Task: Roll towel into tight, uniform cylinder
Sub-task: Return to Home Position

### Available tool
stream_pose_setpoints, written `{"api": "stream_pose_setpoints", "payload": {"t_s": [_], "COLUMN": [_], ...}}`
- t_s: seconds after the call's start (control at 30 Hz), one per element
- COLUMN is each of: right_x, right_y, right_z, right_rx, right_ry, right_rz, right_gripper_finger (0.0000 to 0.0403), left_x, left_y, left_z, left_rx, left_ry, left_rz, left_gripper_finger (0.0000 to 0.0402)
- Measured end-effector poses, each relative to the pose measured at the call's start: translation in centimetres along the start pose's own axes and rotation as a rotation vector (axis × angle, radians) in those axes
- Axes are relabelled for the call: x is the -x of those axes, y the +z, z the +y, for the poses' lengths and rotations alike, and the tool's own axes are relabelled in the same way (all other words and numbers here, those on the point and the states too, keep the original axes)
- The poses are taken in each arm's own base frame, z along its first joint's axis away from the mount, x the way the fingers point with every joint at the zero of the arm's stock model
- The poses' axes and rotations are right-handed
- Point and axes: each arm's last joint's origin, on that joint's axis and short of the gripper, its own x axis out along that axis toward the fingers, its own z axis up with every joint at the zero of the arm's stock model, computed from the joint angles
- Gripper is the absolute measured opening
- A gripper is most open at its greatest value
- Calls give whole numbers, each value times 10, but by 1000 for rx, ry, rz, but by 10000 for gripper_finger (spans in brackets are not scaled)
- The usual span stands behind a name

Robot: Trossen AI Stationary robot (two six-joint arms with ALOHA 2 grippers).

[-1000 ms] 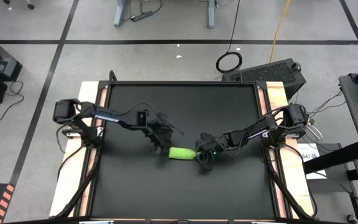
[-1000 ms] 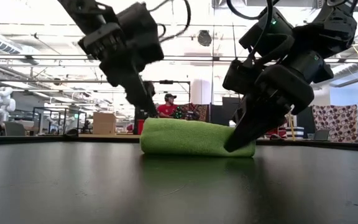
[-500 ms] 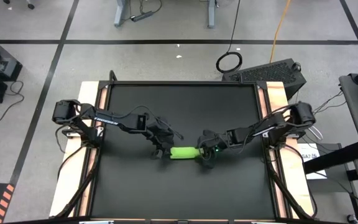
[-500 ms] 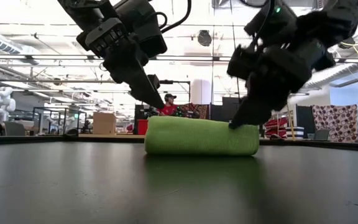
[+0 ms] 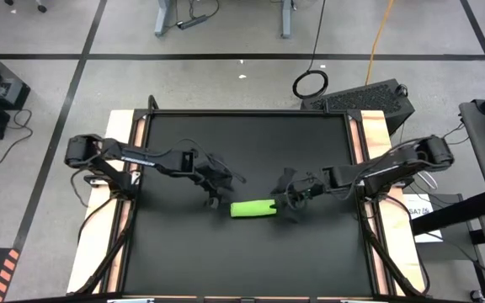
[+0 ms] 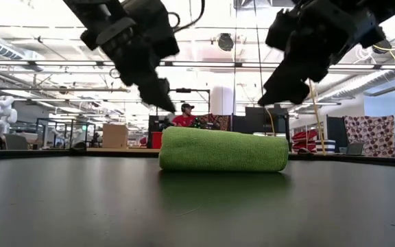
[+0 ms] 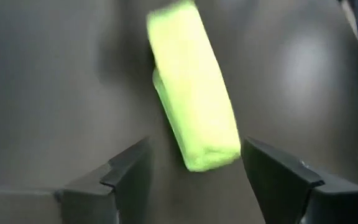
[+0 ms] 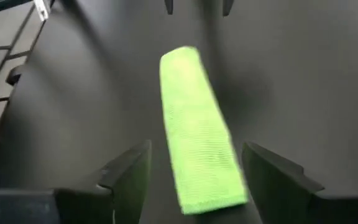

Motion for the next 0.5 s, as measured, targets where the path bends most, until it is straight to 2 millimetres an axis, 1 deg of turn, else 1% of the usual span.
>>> {"api": "stream_pose_setpoints", "payload": {"t_s": [0.1,0.17,0.23,0.3,0.37,0.43,0.5], "right_x": [16,30,43,58,74,88,103], "right_y": [7,11,15,14,17,13,8], "right_z": [1,1,1,0,-2,-6,-10], "right_rx": [32,55,72,77,80,75,58], "right_ry": [-33,-59,-72,-87,-89,-94,-102], "right_rz": [-62,-89,-122,-125,-161,-193,-260], "right_gripper_finger": [225,213,203,194,185,177,168], "left_x": [26,45,65,83,100,113,124], "left_y": [4,8,4,0,-12,-23,-42], "left_z": [4,6,7,8,8,8,7], "left_rx": [-4,-16,-7,-4,29,59,106], "left_ry": [52,84,110,138,164,199,223], "left_rz": [-74,-154,-188,-253,-288,-353,-385], "left_gripper_finger": [227,216,206,200,197,196,196]}}
